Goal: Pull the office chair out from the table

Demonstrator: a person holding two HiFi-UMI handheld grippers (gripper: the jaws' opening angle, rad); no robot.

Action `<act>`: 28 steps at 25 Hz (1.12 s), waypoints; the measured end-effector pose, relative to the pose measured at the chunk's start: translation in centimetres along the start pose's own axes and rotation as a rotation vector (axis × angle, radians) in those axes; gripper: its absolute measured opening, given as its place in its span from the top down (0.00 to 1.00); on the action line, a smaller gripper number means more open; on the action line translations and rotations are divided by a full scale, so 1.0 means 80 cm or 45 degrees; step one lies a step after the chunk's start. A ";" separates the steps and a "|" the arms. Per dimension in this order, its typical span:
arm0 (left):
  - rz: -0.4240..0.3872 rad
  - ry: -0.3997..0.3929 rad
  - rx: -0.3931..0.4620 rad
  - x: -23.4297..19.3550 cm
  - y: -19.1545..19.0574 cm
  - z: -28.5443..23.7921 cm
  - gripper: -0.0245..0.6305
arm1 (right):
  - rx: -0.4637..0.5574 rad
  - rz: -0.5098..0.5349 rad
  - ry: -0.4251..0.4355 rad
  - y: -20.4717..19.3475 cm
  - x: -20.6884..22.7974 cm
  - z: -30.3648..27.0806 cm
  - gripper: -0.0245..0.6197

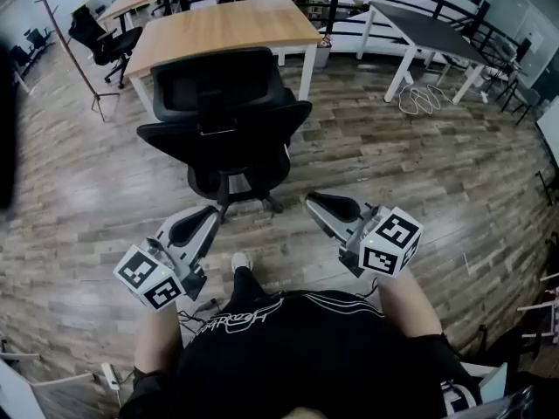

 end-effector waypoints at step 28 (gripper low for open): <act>0.048 -0.131 -0.034 0.110 -0.021 -0.060 0.95 | 0.078 -0.086 0.161 -0.024 -0.035 0.057 0.90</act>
Point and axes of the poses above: the fingertips, and each gripper's own axes: z backward along the fingers, x to its right, y out of its top, the point moved 10 cm from there along z, backward along the fingers, and after that the axes turned 2 degrees about -x, right-handed, at the moved point
